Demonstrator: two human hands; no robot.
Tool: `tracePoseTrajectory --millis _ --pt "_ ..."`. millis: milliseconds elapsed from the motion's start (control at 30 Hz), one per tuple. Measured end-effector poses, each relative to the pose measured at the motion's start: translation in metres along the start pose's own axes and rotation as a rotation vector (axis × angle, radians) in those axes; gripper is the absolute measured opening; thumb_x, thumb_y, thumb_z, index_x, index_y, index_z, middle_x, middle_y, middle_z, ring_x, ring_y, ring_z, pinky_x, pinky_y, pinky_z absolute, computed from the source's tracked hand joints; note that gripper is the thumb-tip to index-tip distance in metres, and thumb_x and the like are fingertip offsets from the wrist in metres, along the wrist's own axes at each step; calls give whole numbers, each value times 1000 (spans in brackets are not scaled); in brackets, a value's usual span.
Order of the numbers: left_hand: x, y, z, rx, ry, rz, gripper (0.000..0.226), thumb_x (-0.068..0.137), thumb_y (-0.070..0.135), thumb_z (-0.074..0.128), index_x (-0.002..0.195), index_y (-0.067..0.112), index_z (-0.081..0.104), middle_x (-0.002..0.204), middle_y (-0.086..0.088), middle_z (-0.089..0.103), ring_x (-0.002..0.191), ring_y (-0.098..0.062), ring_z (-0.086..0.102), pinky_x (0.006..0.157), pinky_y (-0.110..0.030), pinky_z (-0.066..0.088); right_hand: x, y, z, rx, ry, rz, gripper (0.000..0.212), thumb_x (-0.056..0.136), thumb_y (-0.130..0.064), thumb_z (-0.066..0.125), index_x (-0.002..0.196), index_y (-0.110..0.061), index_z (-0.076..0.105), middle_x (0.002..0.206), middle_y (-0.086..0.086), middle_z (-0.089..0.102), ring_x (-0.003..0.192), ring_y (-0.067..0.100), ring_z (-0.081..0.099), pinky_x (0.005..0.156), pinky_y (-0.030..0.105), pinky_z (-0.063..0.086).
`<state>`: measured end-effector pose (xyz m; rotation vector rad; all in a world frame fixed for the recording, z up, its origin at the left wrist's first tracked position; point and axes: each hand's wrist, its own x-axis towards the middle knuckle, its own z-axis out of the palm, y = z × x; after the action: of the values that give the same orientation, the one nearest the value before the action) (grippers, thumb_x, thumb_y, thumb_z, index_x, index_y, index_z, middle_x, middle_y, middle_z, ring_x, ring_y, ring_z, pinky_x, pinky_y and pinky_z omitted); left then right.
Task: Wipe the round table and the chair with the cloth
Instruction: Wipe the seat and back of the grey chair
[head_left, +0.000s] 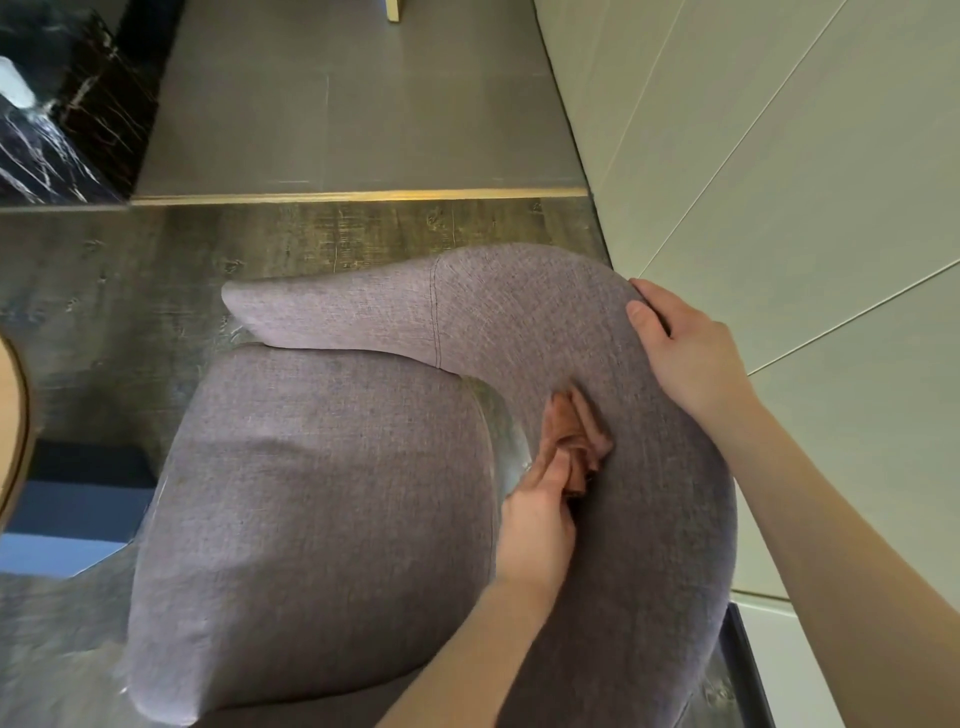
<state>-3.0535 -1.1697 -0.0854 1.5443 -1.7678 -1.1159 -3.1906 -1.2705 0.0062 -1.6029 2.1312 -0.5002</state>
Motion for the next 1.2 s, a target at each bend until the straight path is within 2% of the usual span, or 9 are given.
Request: tracePoseTrajectory --millis 133,233,467,600,700,900,967,1100,1200 --pt "-13 -50 -7 206 -504 -503 40 87 7 45 126 14 52 128 -15 58 116 -32 55 95 -33 44 -1 -1 -1 6 -6 -2 41 96 -36 33 135 -26 40 137 9 51 124 33 44 101 34 34" --pt "-10 -66 -20 147 -470 -722 38 88 13 45 124 12 55 125 -16 59 116 -31 55 94 -33 44 -3 -2 -2 2 -7 -13 41 96 -37 33 135 -26 40 138 8 50 125 32 44 102 35 33" --pt "29 15 -21 -196 126 -219 44 79 -5 47 119 9 59 97 -18 71 93 -29 65 79 -32 45 -2 -2 -2 9 3 -16 40 95 -34 36 134 -24 42 137 9 51 126 32 43 101 33 33" --pt "8 29 -8 -162 186 27 46 73 -14 44 114 0 60 102 -24 68 93 -31 64 85 -35 49 -1 0 -1 16 3 -10 40 95 -34 36 133 -23 43 138 9 51 126 31 43 100 30 32" --pt "-4 -1 -4 -88 62 79 35 75 -14 44 102 -1 64 107 -24 66 99 -34 63 90 -33 47 0 -1 -1 0 1 -15 41 96 -35 35 134 -23 41 137 10 51 125 33 43 101 32 33" --pt "-19 -63 -15 332 -645 -445 31 89 9 43 117 13 56 117 -15 61 108 -33 58 91 -37 47 -1 -2 -2 -4 -7 -23 42 96 -36 32 135 -23 40 138 10 50 126 33 43 103 36 33" --pt "-9 -69 -23 429 -703 -504 31 90 15 48 119 12 56 121 -13 60 112 -31 57 92 -36 46 -2 -2 -3 -4 -9 -20 42 96 -37 32 135 -24 39 139 9 49 127 34 42 104 38 32" --pt "20 -60 -47 150 -249 -556 39 85 1 46 121 11 57 114 -18 64 106 -33 60 90 -33 49 -2 -2 -2 -21 -16 -17 42 96 -37 31 136 -25 40 139 9 49 127 35 41 105 40 32" --pt "28 -22 -49 -95 117 -317 45 79 -8 45 119 8 59 103 -17 70 99 -31 64 74 -18 43 -1 -2 -2 -22 -9 -13 42 96 -37 31 135 -24 40 139 9 49 127 35 41 105 40 32"
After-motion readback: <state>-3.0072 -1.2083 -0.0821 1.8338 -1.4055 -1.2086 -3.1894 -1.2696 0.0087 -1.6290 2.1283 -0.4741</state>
